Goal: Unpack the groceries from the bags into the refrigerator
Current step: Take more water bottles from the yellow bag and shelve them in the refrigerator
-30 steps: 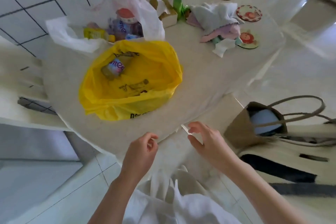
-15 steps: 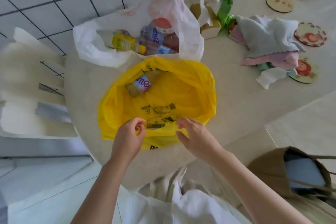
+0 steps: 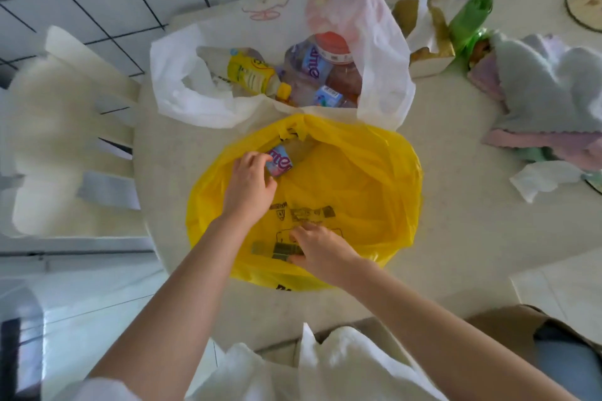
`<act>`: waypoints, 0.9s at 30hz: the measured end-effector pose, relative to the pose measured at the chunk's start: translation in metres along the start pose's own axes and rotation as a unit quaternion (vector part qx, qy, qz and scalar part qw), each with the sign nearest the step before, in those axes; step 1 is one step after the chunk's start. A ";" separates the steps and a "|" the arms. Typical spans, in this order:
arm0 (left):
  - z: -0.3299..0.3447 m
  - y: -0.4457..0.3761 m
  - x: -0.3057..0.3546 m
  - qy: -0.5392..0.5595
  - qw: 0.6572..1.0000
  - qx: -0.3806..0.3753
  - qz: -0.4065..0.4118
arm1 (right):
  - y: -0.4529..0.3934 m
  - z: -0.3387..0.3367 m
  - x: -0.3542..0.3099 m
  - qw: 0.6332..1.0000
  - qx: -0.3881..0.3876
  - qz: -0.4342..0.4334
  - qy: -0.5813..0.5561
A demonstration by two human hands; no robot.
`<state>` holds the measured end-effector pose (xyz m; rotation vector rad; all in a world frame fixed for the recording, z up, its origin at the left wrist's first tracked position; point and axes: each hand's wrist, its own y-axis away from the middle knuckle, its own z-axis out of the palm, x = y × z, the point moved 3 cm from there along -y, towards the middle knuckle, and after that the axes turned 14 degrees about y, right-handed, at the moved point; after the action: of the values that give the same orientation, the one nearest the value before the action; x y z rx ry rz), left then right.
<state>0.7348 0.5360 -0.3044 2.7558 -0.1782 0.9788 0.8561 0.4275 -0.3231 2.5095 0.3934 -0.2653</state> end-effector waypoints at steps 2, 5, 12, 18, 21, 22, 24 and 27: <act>0.002 -0.007 -0.004 -0.020 1.000 0.008 -0.010 | 0.000 0.004 -0.002 0.999 -0.032 -0.020 0.023; 0.006 -0.015 -0.011 -0.037 0.999 0.010 -0.026 | -0.002 0.010 -0.002 0.997 -0.057 -0.037 0.038; 0.020 -0.027 -0.024 -0.055 0.995 -0.019 -0.078 | -0.007 0.015 -0.003 0.993 -0.103 -0.048 0.041; 0.022 -0.023 -0.024 -0.062 0.996 0.016 -0.068 | -0.008 0.019 -0.004 0.993 -0.098 -0.060 0.016; 0.020 -0.015 -0.023 -0.046 0.996 0.024 -0.077 | -0.006 0.020 0.001 0.996 -0.078 -0.043 -0.006; 0.018 -0.011 -0.022 -0.040 0.996 0.025 -0.082 | -0.004 0.019 0.004 0.997 -0.063 -0.031 -0.018; 0.013 -0.003 -0.019 -0.030 0.995 0.021 -0.092 | 0.001 0.014 0.012 0.999 -0.019 -0.005 -0.044; 0.006 0.012 -0.019 -0.012 0.992 0.013 -0.121 | 0.011 -0.001 0.034 0.993 0.034 0.046 -0.103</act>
<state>0.7220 0.5239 -0.3194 2.7305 0.1633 0.8898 0.8917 0.4266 -0.3256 2.5266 0.1878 -0.5044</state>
